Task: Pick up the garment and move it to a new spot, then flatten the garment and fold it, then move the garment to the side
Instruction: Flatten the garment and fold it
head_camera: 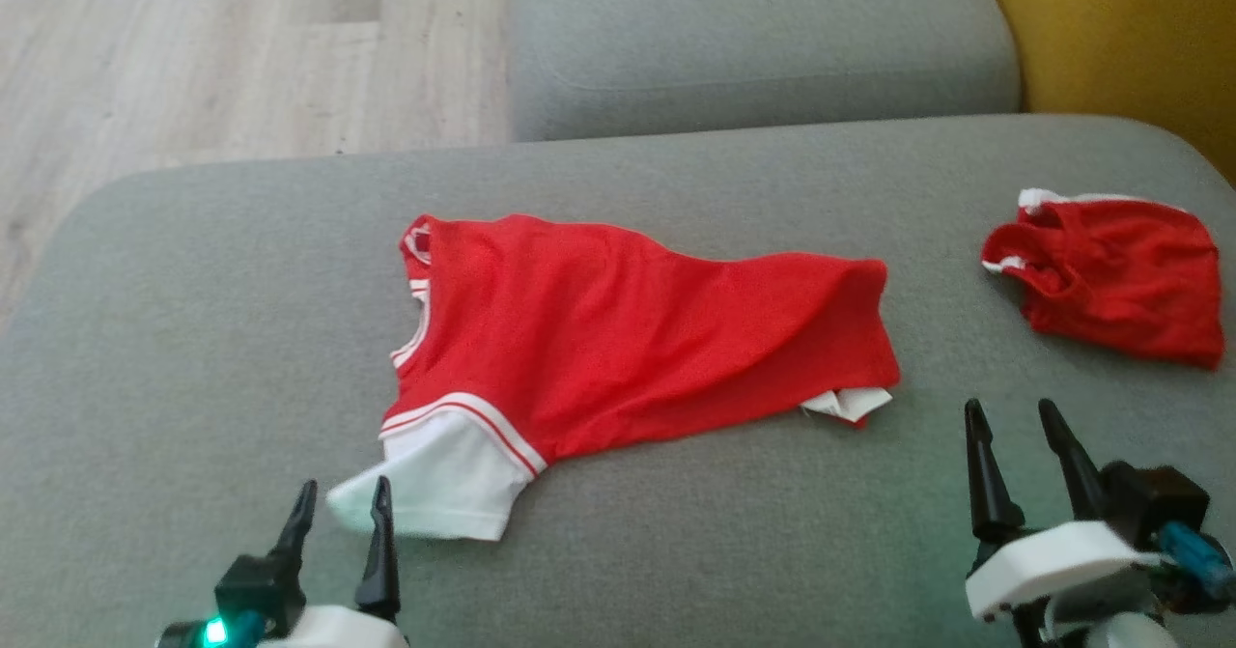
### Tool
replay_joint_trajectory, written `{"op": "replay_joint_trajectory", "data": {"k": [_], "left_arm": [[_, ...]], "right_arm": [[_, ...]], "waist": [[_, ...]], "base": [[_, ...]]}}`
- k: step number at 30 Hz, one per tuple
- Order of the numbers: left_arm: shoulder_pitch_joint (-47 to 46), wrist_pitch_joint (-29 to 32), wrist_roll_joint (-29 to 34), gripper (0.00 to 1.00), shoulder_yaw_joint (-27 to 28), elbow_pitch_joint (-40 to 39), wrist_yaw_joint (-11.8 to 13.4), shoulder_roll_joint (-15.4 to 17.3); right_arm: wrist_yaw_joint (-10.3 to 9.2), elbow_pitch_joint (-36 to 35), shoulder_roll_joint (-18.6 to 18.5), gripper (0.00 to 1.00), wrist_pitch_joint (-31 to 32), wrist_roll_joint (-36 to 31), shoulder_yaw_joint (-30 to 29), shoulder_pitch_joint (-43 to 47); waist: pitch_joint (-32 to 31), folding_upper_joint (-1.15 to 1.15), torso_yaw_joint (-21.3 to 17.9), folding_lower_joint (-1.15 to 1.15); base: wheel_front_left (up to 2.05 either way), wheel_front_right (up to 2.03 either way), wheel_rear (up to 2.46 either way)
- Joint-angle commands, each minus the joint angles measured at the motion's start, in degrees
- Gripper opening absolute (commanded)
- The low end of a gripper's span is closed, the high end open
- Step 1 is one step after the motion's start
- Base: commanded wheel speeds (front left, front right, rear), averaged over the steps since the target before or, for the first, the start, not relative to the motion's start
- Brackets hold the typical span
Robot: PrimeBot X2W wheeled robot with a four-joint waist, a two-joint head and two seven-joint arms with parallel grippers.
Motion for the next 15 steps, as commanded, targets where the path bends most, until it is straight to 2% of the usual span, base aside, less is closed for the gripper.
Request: {"op": "replay_joint_trajectory", "data": {"k": [1,15], "left_arm": [[-1.30,-0.89,-0.53,1.00,2.69,-1.94,-0.24,0.52],[3.65,-1.10,-1.37,1.00,2.69,-4.37,0.09,-1.35]], "right_arm": [[0.39,-1.57,-0.38,1.00,-0.69,-0.09,1.18,-0.56],[0.39,0.15,-0.38,1.00,-2.10,1.47,1.66,0.35]], "waist": [[-0.61,0.00,0.79,0.00],[-2.84,0.00,3.80,0.00]], "base": [[0.00,0.00,0.00],[0.00,0.00,0.00]]}}
